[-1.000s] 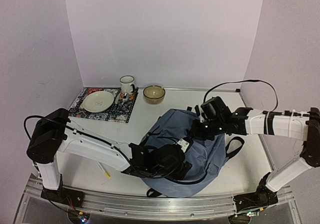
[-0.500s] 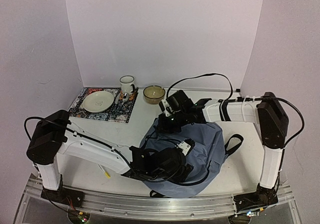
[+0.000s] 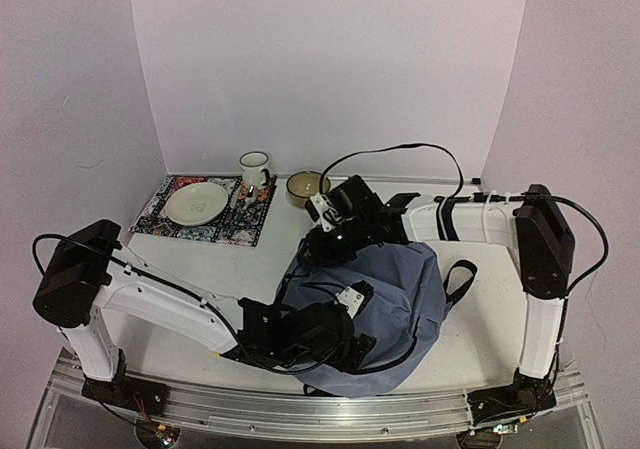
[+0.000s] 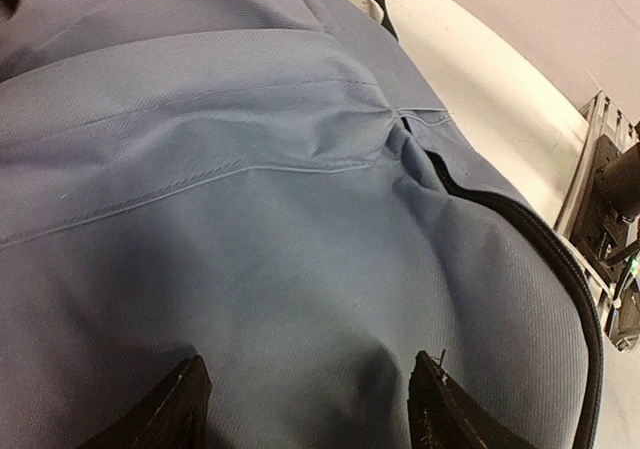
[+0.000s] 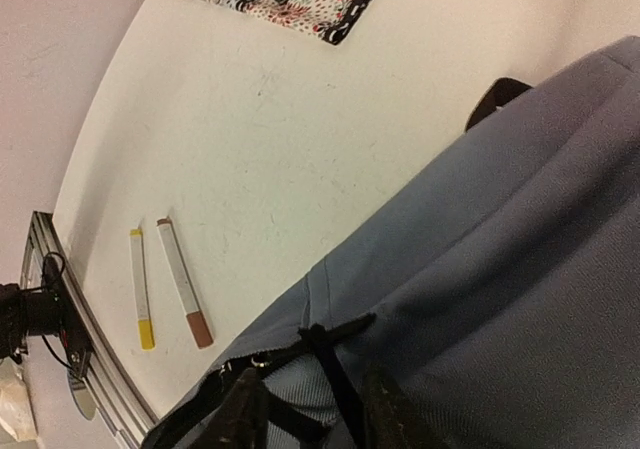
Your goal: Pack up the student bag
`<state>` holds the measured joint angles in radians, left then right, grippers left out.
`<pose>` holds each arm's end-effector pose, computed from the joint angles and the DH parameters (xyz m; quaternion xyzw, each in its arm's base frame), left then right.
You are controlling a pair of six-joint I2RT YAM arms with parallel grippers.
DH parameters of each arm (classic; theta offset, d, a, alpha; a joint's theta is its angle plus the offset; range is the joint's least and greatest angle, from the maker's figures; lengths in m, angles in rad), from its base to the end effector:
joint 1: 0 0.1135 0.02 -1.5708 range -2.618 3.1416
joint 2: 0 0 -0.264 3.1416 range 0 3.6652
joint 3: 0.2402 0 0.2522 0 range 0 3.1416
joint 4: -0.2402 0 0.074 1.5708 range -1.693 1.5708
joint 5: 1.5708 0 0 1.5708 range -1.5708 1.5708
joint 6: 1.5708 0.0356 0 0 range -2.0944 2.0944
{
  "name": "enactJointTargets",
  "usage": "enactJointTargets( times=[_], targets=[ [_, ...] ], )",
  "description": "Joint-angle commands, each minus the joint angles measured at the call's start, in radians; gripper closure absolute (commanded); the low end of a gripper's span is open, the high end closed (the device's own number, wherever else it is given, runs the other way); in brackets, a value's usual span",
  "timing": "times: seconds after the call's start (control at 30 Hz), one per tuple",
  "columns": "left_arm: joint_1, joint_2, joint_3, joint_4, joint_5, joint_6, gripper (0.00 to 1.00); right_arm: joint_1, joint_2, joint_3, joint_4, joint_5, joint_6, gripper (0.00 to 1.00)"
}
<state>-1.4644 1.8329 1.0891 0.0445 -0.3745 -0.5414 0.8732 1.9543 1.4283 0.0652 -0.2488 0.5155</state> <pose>0.0545 -0.3877 0.1778 0.3263 0.8325 -0.2588 0.3653 0.2875 0.3566 0.2390 -0.2144 0.8183 0.4156 0.3343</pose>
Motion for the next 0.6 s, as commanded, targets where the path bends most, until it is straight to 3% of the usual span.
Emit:
enactJointTargets(
  times=[0.0, 0.27, 0.43, 0.57],
  targets=[
    [-0.007, -0.103, -0.052, -0.061, -0.072, -0.079, 0.28, -0.006, -0.194, -0.066, -0.073, 0.074, -0.082, 0.52],
    [0.071, -0.248, -0.149, -0.064, -0.091, -0.228, 0.25, -0.059, -0.424, -0.311, -0.143, 0.211, -0.112, 0.42],
    [0.191, -0.323, -0.204, -0.066, 0.007, -0.375, 0.24, -0.074, -0.486, -0.424, -0.164, 0.311, -0.111, 0.41],
    [0.221, -0.35, -0.199, -0.067, 0.022, -0.432, 0.22, -0.076, -0.487, -0.471, -0.187, 0.378, -0.089, 0.41]
  ],
)
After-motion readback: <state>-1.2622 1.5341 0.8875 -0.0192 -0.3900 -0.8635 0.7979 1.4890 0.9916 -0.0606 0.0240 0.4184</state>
